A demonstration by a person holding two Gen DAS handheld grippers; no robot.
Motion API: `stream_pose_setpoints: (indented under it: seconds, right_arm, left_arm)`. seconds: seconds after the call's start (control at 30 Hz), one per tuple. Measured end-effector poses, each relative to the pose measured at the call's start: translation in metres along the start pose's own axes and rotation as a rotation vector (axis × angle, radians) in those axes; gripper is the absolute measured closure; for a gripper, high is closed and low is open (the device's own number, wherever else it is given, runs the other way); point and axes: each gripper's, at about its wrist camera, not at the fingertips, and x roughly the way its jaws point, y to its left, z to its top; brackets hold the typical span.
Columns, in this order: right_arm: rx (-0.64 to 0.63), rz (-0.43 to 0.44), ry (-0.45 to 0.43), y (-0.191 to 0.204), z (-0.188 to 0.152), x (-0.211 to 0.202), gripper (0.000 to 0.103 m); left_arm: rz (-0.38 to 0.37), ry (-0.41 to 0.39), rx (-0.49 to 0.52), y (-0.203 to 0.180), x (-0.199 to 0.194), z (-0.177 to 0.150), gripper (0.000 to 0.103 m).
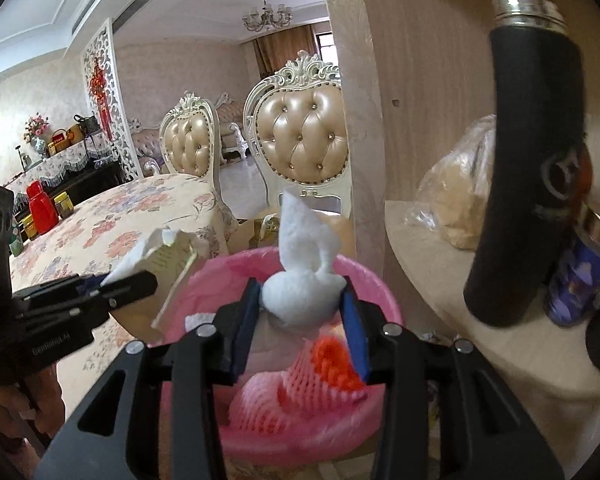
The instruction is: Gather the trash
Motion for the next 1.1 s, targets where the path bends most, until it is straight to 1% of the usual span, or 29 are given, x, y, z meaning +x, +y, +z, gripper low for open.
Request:
stream_pose_setpoints:
  seconds: [0.03, 0.07, 0.13, 0.27, 0.37, 0.4, 0.43, 0.47, 0.5, 0.57, 0.6, 0.63, 0.67, 0.73, 0.8, 0.9, 0.97, 1.07, 1.1]
  right_arm:
    - [0.003, 0.005, 0.0, -0.003, 0.003, 0.004, 0.043]
    - [0.013, 0.014, -0.007, -0.005, 0.006, 0.007, 0.037]
    - [0.036, 0.028, -0.018, -0.012, 0.012, 0.012, 0.036]
    - [0.046, 0.016, -0.045, -0.015, 0.02, 0.003, 0.036]
    - [0.049, 0.011, -0.064, -0.015, 0.021, -0.012, 0.035]
    - [0.051, 0.008, -0.069, -0.013, 0.021, -0.018, 0.033]
    - [0.053, 0.001, -0.073, -0.012, 0.02, -0.024, 0.03]
    - [0.049, -0.005, -0.079, -0.008, 0.019, -0.033, 0.029]
    - [0.044, -0.007, -0.081, -0.006, 0.018, -0.039, 0.027]
    - [0.031, -0.025, -0.09, 0.003, 0.017, -0.055, 0.024]
    - [0.027, -0.034, -0.097, 0.007, 0.017, -0.062, 0.021]
    - [0.024, -0.043, -0.106, 0.013, 0.016, -0.072, 0.017]
    - [0.024, -0.05, -0.112, 0.018, 0.014, -0.079, 0.015]
    - [0.022, -0.07, -0.121, 0.026, 0.011, -0.09, 0.009]
    - [0.013, -0.101, -0.126, 0.038, 0.004, -0.103, 0.005]
    - [0.008, -0.144, -0.127, 0.06, -0.008, -0.117, 0.004]
    - [0.021, -0.192, -0.13, 0.073, -0.015, -0.122, 0.004]
    - [0.017, -0.257, -0.093, 0.091, -0.028, -0.122, 0.004]
    - [0.011, -0.274, -0.094, 0.097, -0.033, -0.125, 0.004]
  left_arm:
    - [-0.003, 0.008, -0.002, 0.0, 0.006, 0.001, 0.083]
    - [-0.004, 0.018, -0.009, 0.002, 0.011, 0.001, 0.083]
    - [0.009, 0.039, -0.026, 0.007, 0.02, 0.001, 0.083]
    - [0.065, 0.058, -0.042, 0.019, 0.023, -0.005, 0.082]
    - [0.1, 0.061, -0.036, 0.025, 0.015, -0.009, 0.076]
    - [0.128, 0.055, -0.027, 0.027, 0.008, -0.01, 0.066]
    - [0.147, 0.049, -0.022, 0.028, 0.003, -0.01, 0.029]
    - [0.167, 0.033, -0.021, 0.03, -0.005, -0.009, 0.009]
    - [0.165, -0.007, -0.024, 0.032, -0.02, -0.009, 0.006]
    - [0.205, -0.059, -0.006, 0.033, -0.043, -0.006, 0.006]
    - [0.246, -0.098, 0.019, 0.032, -0.058, -0.005, 0.006]
    - [0.27, -0.123, 0.031, 0.031, -0.069, -0.005, 0.006]
    - [0.285, -0.144, 0.038, 0.03, -0.081, -0.005, 0.006]
    - [0.286, -0.17, 0.039, 0.032, -0.104, -0.008, 0.006]
    - [0.301, -0.177, 0.036, 0.033, -0.121, -0.014, 0.006]
    - [0.308, -0.179, 0.048, 0.034, -0.144, -0.028, 0.006]
    - [0.296, -0.181, 0.06, 0.035, -0.159, -0.041, 0.006]
    - [0.281, -0.174, 0.084, 0.038, -0.168, -0.057, 0.006]
    - [0.271, -0.169, 0.085, 0.039, -0.17, -0.061, 0.006]
